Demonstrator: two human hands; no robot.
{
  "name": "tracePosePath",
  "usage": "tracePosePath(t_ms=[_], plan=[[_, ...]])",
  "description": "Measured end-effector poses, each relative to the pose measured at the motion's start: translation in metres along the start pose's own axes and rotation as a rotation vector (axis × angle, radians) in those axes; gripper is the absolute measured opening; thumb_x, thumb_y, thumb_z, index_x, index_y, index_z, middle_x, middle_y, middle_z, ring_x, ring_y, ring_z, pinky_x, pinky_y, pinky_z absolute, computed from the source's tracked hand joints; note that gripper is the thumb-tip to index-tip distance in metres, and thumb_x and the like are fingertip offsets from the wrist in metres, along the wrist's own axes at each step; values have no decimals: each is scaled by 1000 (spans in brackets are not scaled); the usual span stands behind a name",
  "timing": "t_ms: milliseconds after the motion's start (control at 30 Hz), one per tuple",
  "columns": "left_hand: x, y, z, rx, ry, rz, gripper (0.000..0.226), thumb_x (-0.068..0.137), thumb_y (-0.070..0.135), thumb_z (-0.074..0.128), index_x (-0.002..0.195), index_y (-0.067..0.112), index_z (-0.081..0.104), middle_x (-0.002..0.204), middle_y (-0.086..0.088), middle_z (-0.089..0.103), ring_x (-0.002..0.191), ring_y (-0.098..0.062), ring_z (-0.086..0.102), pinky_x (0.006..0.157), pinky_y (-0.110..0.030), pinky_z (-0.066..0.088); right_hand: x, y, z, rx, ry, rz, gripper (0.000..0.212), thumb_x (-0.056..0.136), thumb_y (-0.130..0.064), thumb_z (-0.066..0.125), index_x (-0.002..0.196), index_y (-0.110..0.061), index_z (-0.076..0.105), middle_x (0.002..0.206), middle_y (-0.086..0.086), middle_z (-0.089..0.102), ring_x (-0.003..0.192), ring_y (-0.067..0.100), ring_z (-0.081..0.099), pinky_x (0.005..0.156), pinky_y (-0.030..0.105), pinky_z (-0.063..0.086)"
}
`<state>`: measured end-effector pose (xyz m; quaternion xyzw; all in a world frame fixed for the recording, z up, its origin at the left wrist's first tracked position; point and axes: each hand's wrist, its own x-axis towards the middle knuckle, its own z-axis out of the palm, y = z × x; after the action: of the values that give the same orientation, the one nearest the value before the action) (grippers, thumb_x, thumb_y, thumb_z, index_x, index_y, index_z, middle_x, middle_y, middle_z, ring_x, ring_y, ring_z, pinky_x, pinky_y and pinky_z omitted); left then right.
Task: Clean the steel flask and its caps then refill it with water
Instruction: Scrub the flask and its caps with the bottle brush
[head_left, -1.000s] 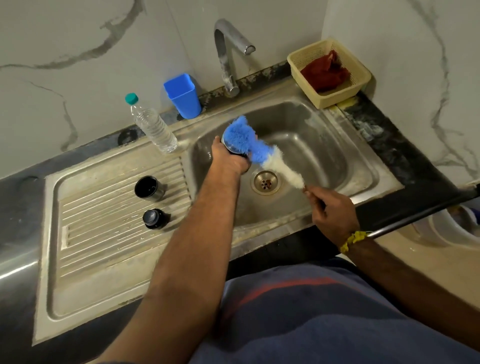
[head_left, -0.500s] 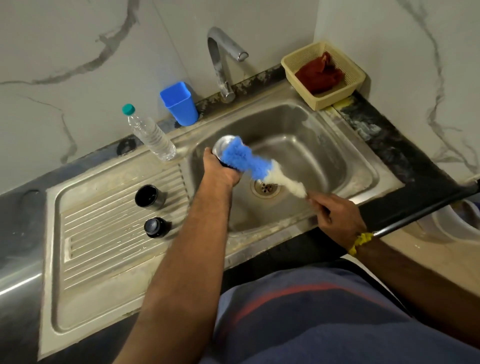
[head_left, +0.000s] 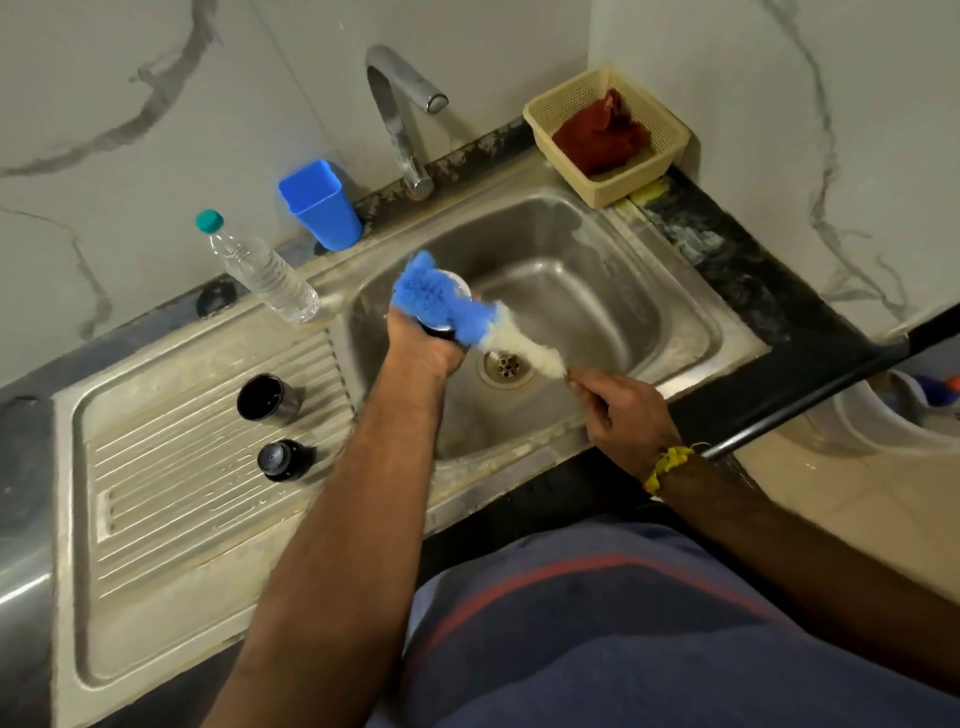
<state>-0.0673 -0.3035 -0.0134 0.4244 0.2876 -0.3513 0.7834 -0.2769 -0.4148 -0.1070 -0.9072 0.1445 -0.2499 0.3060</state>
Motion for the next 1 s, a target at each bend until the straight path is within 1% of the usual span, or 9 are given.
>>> tracePosePath(t_ms=[67,200,333,433,500,667,767,867,1000], plan=[[-2,2,-3,-29,38,1,47,104,52,41,119,13,64,97,-14,71,93,-34,68,82,-46,57,1,2,-2,24,47,49,25,95,-15,56,114,-9,70,95,11,74,77,28,69,66,41,59],[-6,7,-1,-46,22,113,50,110,41,31,147,12,49,122,-11,66,114,-31,63,79,-40,54,-3,-8,2,45,15,-36,24,93,-11,61,115,-5,70,94,11,74,76,23,69,66,36,60],[-5,16,0,-84,-23,29,46,107,45,35,114,10,63,91,-13,72,86,-30,66,61,-40,57,1,-8,2,86,35,34,25,96,-15,57,116,-7,70,97,10,75,79,23,69,67,41,59],[-11,13,8,-54,-20,130,46,110,39,33,143,12,51,138,-12,61,127,-32,59,75,-42,56,12,-13,4,99,-36,6,29,99,-23,53,119,-9,68,99,11,74,83,25,69,69,43,59],[-9,9,6,-27,-33,147,53,110,42,33,153,13,40,152,-10,50,140,-30,48,81,-43,55,7,-7,-2,80,-34,-14,30,98,-24,53,117,-8,70,100,12,74,83,27,70,71,43,59],[-15,-2,-29,176,42,61,52,87,43,76,125,14,56,109,-16,70,95,-30,70,79,-53,60,11,4,-26,220,175,226,26,97,-16,58,113,-2,72,101,9,75,91,16,70,86,22,55],[-17,-14,-50,467,61,212,53,83,28,81,127,14,56,119,-14,69,99,-27,71,76,-45,62,22,-10,-26,261,118,223,21,98,-11,59,113,-5,72,102,1,73,94,8,67,87,11,50],[-21,-17,-62,707,25,371,73,66,28,84,131,16,53,114,-8,68,99,-23,68,71,-37,58,28,-25,-16,335,34,216,22,99,-13,57,114,-9,72,104,-5,73,99,4,68,88,14,52],[-30,-22,-80,784,38,480,77,65,30,91,130,13,54,110,-5,70,99,-22,70,81,-36,60,31,-41,-11,369,64,157,23,99,-13,56,116,-7,71,106,-2,73,101,3,67,88,15,52]])
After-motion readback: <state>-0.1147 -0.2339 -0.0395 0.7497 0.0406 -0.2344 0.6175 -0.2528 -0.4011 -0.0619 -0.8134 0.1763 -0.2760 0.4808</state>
